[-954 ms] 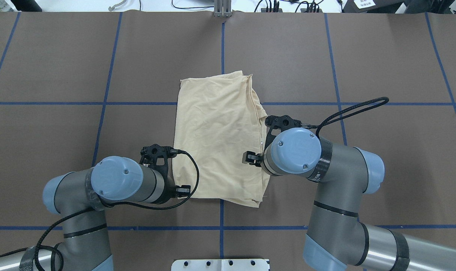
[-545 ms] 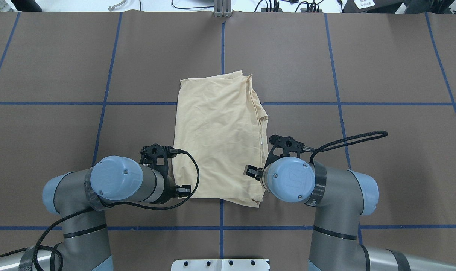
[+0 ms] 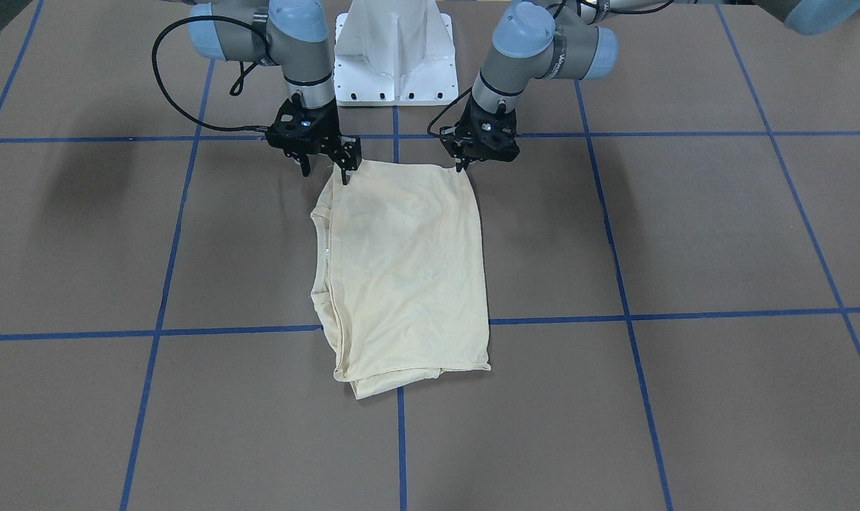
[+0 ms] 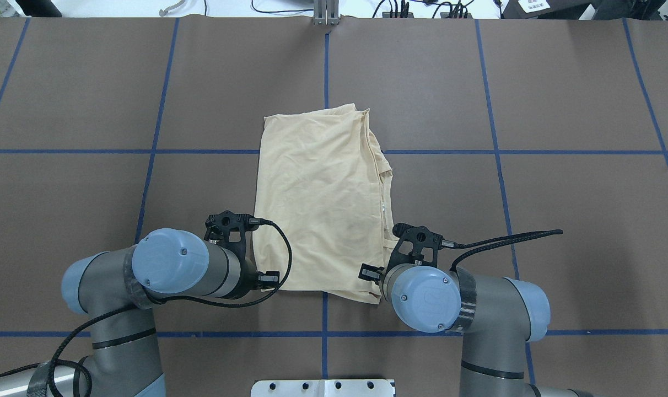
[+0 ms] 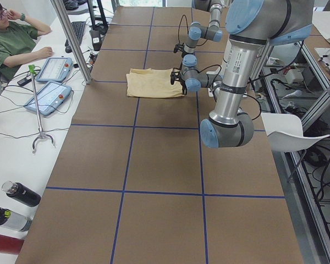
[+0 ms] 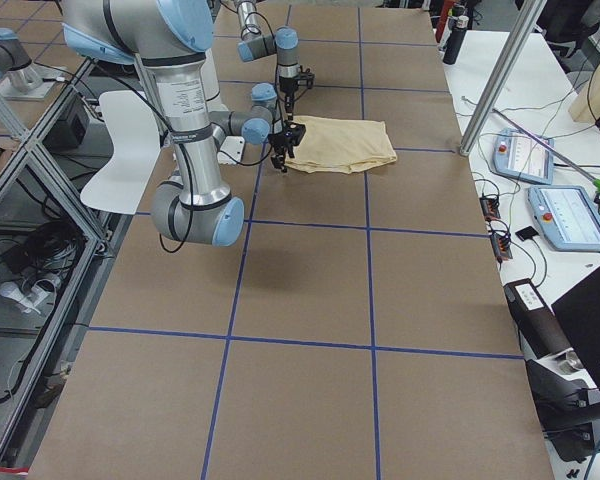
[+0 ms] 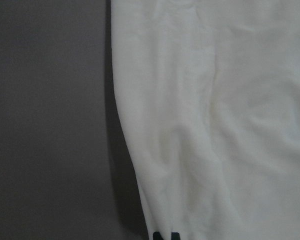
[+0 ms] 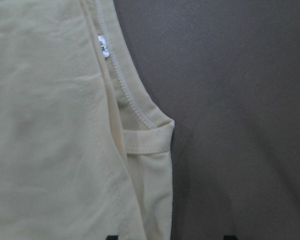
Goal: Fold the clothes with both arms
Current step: 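Lift the nearer edge with both grippers and fold it away from the robot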
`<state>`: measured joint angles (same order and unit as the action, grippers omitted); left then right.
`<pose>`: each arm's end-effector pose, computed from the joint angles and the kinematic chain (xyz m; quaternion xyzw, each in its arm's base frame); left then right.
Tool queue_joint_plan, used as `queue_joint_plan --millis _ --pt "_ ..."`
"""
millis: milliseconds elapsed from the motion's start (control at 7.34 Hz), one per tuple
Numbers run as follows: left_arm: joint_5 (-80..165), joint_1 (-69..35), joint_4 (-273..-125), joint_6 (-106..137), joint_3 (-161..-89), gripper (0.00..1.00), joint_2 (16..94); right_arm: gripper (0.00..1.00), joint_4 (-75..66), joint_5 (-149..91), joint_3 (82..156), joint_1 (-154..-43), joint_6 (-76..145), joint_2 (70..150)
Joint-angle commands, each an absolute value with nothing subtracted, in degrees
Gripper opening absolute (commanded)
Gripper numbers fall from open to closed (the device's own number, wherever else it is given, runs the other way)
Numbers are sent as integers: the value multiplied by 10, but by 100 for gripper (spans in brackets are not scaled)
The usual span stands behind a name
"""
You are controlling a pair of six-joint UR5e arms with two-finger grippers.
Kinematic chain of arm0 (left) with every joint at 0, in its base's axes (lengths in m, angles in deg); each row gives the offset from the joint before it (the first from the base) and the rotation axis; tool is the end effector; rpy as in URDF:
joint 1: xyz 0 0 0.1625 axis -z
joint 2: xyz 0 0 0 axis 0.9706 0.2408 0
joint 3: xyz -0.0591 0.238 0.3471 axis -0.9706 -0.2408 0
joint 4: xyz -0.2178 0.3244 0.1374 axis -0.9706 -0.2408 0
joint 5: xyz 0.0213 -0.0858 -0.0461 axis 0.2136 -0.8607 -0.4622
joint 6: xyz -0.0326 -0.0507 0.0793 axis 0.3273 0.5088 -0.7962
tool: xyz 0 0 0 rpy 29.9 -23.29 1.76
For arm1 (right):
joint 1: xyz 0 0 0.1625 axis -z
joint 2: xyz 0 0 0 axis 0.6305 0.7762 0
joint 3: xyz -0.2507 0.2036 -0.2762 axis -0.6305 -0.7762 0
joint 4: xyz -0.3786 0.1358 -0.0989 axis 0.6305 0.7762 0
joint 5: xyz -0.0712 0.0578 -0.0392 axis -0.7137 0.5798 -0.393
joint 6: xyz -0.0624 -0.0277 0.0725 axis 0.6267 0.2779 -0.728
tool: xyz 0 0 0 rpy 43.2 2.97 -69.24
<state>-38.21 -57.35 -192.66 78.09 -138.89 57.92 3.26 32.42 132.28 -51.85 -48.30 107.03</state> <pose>0.5433 -0.3028 0.2863 0.0387 0.4819 0.0031 0.8754 -0.5646 -0.2740 0.3001 0.0548 -0.3817 0.1912 0.9026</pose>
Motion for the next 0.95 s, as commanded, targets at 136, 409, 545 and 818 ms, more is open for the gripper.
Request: queue_joint_plan --millis 136,409,545,818 --pt "-382 -573 -1927 781 -1390 0 579 62 35 312 1318 -510 -484 1067" --pt "-382 -573 -1927 781 -1390 0 579 44 37 312 1318 -509 -484 1061" --pt "-382 -573 -1927 781 -1389 0 578 42 37 312 1319 -510 -482 1060" --pt "-382 -573 -1927 781 -1390 0 577 40 40 312 1318 -510 -482 1060"
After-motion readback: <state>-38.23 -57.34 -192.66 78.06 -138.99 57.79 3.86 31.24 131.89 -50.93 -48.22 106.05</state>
